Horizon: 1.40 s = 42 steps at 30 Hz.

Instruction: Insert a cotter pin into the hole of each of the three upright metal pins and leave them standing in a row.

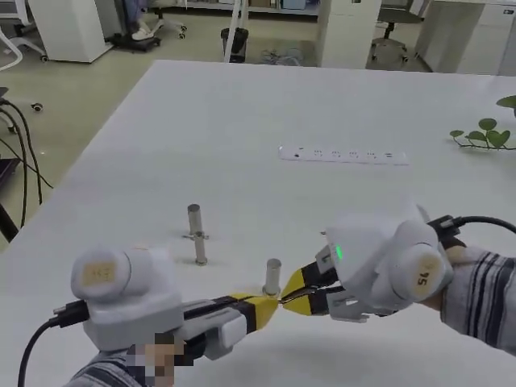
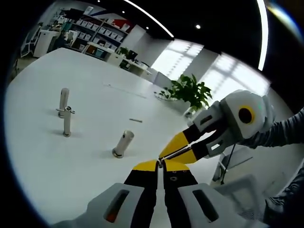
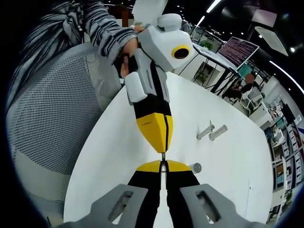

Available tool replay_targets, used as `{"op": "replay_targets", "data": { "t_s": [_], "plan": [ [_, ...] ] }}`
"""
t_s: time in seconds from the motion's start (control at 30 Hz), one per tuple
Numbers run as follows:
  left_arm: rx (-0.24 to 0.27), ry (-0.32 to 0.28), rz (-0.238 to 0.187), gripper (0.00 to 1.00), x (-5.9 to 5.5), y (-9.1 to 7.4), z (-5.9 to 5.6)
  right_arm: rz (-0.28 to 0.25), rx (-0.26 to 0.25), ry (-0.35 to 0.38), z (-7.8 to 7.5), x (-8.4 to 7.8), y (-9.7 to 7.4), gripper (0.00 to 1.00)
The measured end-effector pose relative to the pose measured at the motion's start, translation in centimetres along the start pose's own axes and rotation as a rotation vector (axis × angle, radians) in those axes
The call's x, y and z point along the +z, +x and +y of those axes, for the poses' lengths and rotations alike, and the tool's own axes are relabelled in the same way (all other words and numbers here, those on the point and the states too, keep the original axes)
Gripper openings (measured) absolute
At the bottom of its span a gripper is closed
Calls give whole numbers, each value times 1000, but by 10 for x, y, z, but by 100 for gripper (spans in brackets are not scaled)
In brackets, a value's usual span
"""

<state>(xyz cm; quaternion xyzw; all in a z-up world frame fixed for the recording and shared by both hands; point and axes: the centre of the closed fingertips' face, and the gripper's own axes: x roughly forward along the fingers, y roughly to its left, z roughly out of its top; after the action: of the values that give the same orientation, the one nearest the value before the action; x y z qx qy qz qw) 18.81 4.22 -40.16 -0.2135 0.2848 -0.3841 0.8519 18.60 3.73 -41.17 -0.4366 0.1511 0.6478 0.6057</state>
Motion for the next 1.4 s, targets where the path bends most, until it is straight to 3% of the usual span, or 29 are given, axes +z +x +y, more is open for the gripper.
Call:
{"op": "replay_targets", "data": {
  "t_s": [0.1, 0.17, 0.33, 0.67, 0.83, 0.9, 1.03, 1.4],
  "plan": [
    [-3, 77, 1, 0, 1, 0, -1, -3, -6, 2, -1, 0, -1, 0],
    [-5, 95, 9, 0, 1, 0, -2, -3, -5, 4, 0, 1, -1, 0],
    [-7, 265, 48, 0, 0, 0, -4, -3, -8, 9, -1, 0, -1, 0],
    [-86, 528, 102, 0, -1, -4, -15, -8, 28, 68, 4, -4, -4, 1],
    [-130, 554, 105, 0, -3, -6, -19, -23, 60, 91, 11, -3, -3, 0],
    [-145, 605, 126, 0, -6, -8, -19, -25, 71, 89, 14, -3, -3, 0],
    [-170, 606, 139, 0, -8, -10, -20, -29, 93, 86, 19, -1, -3, 0],
    [-123, 637, 143, 1, -10, -9, -13, -24, 88, 84, 18, 0, -4, 0]
  ]
}}
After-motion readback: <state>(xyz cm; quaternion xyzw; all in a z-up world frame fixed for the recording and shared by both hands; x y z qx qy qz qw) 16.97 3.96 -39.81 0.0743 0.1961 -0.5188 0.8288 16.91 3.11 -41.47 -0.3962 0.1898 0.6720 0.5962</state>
